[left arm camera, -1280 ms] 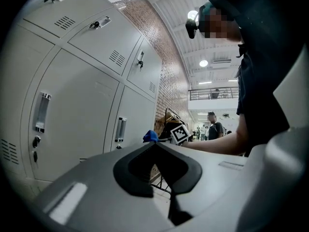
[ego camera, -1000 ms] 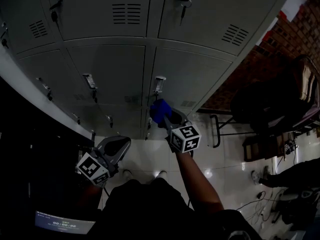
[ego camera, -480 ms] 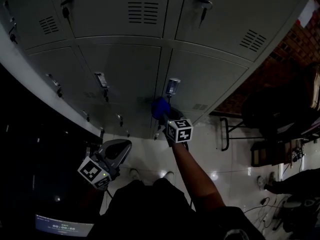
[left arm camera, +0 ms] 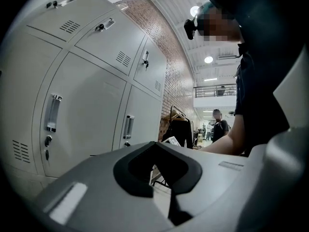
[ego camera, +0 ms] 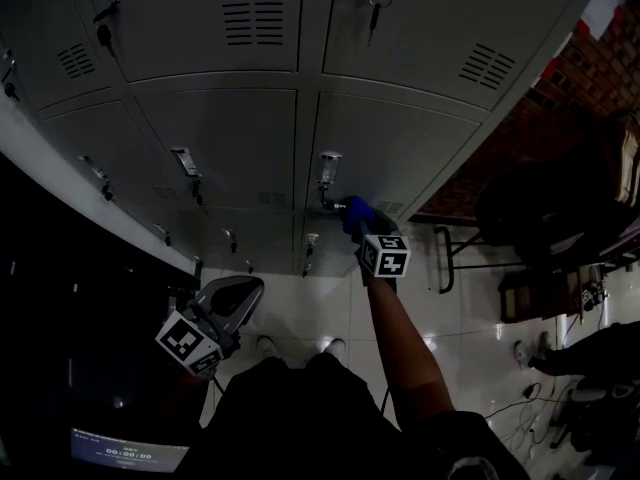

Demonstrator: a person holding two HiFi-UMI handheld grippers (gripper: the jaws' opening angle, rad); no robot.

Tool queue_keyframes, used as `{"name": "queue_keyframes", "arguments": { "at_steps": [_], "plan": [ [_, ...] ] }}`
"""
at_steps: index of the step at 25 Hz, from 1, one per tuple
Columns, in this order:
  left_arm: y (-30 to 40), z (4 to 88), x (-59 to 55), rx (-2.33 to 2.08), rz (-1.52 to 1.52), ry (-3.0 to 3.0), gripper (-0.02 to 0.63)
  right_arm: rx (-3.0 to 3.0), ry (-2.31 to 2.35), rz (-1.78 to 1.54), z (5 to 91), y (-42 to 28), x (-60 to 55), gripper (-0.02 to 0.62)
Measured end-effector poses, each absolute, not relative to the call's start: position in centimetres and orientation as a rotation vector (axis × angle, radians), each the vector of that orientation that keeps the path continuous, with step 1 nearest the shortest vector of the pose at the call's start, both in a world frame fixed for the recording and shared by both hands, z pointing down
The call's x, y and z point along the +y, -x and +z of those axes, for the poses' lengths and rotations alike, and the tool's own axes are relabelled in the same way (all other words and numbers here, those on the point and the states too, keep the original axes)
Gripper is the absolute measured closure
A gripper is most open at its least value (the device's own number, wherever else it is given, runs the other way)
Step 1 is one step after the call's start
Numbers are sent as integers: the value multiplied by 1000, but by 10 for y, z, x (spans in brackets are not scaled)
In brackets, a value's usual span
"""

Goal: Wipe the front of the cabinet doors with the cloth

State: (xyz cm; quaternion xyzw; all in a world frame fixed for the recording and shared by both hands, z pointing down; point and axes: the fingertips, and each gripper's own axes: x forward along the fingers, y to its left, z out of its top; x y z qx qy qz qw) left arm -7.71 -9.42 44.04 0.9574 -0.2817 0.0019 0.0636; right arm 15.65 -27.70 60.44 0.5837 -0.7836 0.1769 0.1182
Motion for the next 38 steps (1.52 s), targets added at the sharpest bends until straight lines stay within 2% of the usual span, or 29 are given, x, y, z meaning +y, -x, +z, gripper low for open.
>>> {"name": "queue_keyframes", "arguments": {
  "at_steps": [8, 14, 19, 26, 31, 38],
  "plan": [
    [50, 438, -92, -778, -2, -2910, 604, -2123, -1897, 535, 607, -262, -264, 526],
    [38, 439, -90, -754, 1, -2918, 604, -2129, -1913, 525, 603, -282, -255, 528],
    [40, 439, -94, -767, 2, -2918, 604, -2328, -1799, 448, 573, -245, -235, 528],
    [40, 432, -101, -757, -15, -2939, 604, -2686, -1379, 159, 489, -141, -169, 526],
    [34, 428, -100, -729, -42, -2955, 604, -2856, -1160, 122, 441, -78, -111, 526],
    [26, 432, -94, -680, -39, -2962, 604, -2903, -1070, 150, 433, -48, -79, 526]
  ]
}}
